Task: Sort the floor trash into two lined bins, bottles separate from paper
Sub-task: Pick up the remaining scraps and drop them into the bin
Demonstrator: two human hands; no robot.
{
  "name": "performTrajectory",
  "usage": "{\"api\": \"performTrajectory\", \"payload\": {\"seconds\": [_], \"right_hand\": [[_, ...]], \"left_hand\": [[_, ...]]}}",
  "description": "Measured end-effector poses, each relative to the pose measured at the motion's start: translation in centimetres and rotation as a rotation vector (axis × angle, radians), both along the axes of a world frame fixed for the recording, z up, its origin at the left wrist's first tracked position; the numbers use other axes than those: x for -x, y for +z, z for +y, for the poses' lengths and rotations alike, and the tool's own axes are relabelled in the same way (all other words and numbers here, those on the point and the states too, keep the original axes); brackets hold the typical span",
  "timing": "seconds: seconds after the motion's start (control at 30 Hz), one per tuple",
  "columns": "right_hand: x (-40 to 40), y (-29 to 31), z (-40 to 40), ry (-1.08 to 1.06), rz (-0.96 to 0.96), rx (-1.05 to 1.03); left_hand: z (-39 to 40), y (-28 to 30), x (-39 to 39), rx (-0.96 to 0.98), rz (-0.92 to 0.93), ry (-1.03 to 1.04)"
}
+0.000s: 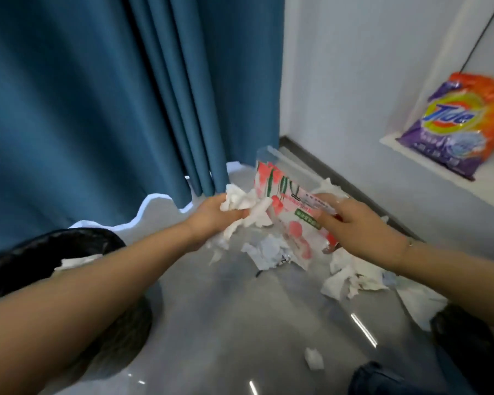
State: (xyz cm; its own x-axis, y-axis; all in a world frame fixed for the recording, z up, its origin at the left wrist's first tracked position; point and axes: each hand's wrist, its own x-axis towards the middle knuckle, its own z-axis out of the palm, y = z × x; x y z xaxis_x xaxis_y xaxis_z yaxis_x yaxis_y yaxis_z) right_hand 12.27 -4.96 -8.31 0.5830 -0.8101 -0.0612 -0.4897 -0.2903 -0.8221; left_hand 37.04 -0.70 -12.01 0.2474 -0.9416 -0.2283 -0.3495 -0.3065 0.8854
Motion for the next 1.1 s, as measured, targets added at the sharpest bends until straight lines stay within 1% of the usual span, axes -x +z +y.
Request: {"api": "performTrajectory", "payload": {"seconds": [0.03, 0.13, 0.23, 0.27, 0.37, 0.47, 0.53, 0.6, 0.67, 0.73, 0.87, 0.93, 1.0, 1.07, 1.1], "right_hand": [[-0.7, 1.3, 0.2, 0.045, 0.03, 0.035], [-4.6, 5.1, 1.4, 0.161, 0.107, 0.224], [-8.8, 6.3, 2.6, 0.222, 0.09, 0.306], [-10.3, 6.4, 3.1, 0.244, 0.083, 0.323], [-15.2, 6.7, 5.0, 0.321, 0.085, 0.33], [-19.1, 6.7, 6.6, 0.391, 0.074, 0.356], [-21.2, 6.8, 7.6, 0.396, 0.035, 0.364], [-23.0, 6.8, 8.5, 0.396, -0.009, 0.388], [-24.4, 6.6, 9.1, 0.427, -0.019, 0.457], [-25.7, 6.4, 9.6, 0.49, 0.017, 0.546], [-29.0, 5.5, 10.8, 0.595, 0.087, 0.687], [-30.7, 4.5, 11.7, 0.616, 0.141, 0.786], [-31.6, 3.1, 12.9, 0.686, 0.214, 0.823], [-31.8, 1.2, 13.7, 0.841, 0.29, 0.784], [-31.7, 0.2, 14.1, 0.948, 0.363, 0.704]], "left_hand": [[0.5, 1.3, -0.9, 0.012, -0.013, 0.008], [3.2, 4.9, -4.2, 0.002, -0.054, 0.039], [6.8, 6.1, -6.7, -0.063, -0.181, 0.044], [8.2, 6.2, -7.6, -0.057, -0.185, 0.078], [13.1, 6.6, -10.2, 0.021, -0.135, 0.265], [16.8, 6.7, -11.2, 0.062, 0.004, 0.461], [18.8, 6.4, -11.3, 0.079, 0.013, 0.533], [20.4, 6.0, -11.8, 0.057, -0.05, 0.596], [21.8, 6.1, -13.5, -0.011, -0.167, 0.622], [23.4, 6.3, -16.1, -0.104, -0.29, 0.614], [26.6, 8.0, -19.6, -0.244, -0.432, 0.574], [26.7, 8.4, -20.2, -0.274, -0.459, 0.573], [26.2, 8.5, -20.1, -0.264, -0.454, 0.598], [25.8, 7.6, -20.4, -0.264, -0.439, 0.655], [26.1, 6.7, -20.4, -0.272, -0.45, 0.677]]}}
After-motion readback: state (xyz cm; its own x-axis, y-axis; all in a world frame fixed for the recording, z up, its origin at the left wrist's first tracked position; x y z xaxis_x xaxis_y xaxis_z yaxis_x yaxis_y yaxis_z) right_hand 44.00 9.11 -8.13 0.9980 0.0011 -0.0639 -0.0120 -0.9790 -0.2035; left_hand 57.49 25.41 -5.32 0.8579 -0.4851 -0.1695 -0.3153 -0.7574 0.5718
